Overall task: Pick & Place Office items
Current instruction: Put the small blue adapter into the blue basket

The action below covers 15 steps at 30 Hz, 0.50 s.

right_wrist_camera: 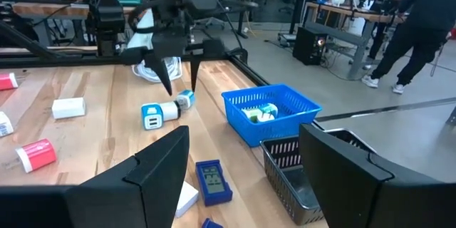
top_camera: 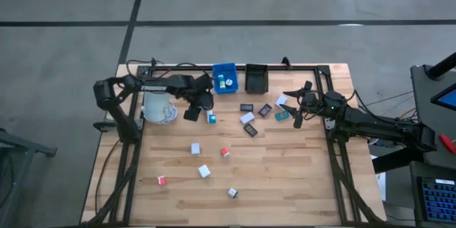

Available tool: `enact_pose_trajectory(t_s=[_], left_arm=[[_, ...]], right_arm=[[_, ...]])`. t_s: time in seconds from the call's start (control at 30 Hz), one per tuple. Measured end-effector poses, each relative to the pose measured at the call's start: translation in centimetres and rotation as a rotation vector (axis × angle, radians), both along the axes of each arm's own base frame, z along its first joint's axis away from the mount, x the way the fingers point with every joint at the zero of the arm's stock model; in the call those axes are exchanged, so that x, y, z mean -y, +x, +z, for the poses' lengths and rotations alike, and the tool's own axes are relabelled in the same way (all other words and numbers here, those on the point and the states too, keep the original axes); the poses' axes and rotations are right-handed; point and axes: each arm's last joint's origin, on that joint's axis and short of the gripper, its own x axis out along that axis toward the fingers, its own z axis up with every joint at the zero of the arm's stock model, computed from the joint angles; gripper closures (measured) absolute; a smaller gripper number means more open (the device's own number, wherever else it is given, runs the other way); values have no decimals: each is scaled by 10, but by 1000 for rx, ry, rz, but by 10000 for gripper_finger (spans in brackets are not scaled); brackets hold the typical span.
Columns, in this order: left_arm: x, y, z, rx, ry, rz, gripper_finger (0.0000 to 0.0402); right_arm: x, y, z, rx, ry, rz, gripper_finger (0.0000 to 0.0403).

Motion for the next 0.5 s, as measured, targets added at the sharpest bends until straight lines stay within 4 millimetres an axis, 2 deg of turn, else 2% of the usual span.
enact_pose_trajectory(t_s=[0.5], left_arm=[[-4,5,-24,-51,-22,5,181]], right_arm=[[0,0,0,1,0,0,147]])
